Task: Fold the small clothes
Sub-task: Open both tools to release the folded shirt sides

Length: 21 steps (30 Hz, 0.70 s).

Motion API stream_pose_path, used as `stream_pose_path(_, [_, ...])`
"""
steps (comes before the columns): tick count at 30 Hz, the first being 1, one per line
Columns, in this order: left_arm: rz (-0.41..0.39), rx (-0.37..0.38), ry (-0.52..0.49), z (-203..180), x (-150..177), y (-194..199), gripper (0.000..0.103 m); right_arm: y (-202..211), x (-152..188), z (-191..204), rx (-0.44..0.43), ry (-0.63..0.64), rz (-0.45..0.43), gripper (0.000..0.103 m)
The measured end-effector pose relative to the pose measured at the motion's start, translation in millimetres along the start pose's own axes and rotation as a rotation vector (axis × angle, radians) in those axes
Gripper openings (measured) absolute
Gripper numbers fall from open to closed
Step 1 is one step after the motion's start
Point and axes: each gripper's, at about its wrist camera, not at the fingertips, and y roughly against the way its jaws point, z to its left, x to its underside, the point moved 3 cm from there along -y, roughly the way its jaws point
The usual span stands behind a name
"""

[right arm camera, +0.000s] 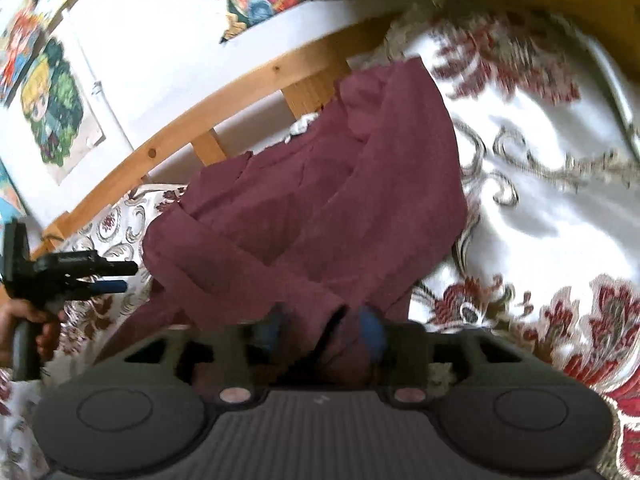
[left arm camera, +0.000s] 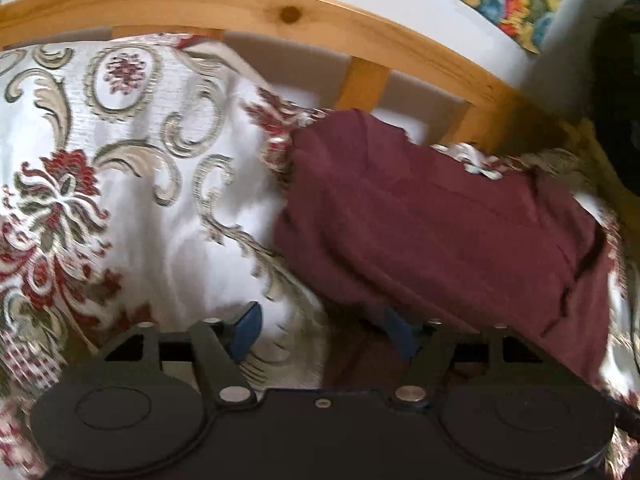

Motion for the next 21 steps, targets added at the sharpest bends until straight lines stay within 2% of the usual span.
stream_pose_path(2, [0.018,0.029,-0.003,-10,5,-2,0.075,2,1,8,0.025,0.079,-0.030,0.075])
stream_pose_path(5, [0.050,0.038,0.025,-19,11,-10,0.075,3,3,23,0.064,0.214,-0.072,0.085])
stream_pose_path(9, [0.068,0.025,0.091,-21,11,-23,0.075,-5,-7,40,0.077,0.276,-0.089,0.084])
stream_pose_path(12, [0.078,0.025,0.112,-18,9,-30,0.074,-22,-23,61,0.037,0.321,-0.075,0.071])
stream_pose_path(14, [0.091,0.026,0.112,-16,8,-35,0.073,-44,-36,79,-0.008,0.386,-0.041,0.053])
stream_pose_path(17, [0.101,0.030,0.122,-12,9,-40,0.073,-78,-49,107,-0.068,0.471,0.024,0.042])
stream_pose_path(21, [0.100,0.053,0.139,-5,8,-41,0.072,-114,-57,134,-0.121,0.560,0.080,0.035])
